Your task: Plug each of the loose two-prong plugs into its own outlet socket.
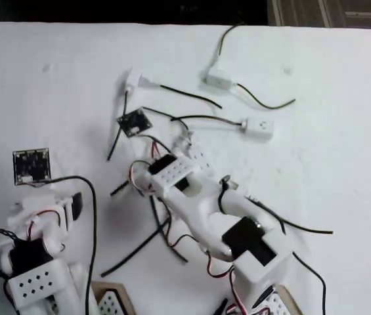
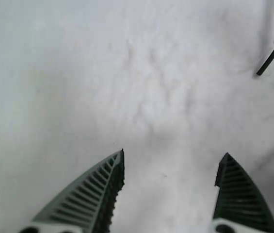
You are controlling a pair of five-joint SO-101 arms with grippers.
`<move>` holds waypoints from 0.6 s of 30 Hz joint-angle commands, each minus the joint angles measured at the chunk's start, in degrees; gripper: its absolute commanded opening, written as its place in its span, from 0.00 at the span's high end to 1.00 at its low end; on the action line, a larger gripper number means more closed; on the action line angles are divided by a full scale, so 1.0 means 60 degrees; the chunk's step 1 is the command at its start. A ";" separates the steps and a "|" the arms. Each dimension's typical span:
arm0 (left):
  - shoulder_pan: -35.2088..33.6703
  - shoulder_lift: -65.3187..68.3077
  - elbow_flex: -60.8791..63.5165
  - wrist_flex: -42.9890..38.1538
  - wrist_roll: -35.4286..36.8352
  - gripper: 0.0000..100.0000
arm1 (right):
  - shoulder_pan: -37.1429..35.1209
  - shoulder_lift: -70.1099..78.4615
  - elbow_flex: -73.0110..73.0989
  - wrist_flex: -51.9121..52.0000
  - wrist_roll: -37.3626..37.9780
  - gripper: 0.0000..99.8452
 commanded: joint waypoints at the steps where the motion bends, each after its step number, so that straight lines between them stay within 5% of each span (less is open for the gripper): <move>1: -0.0051 -0.0110 -0.0044 -0.0117 0.0000 0.70 | 0.0022 -0.0637 -0.0601 -0.0198 0.0029 0.98; 18: -0.0022 -0.0110 0.0103 -0.0176 -0.0015 0.70 | 0.1165 -0.4081 -0.2125 -0.0842 -0.0059 0.98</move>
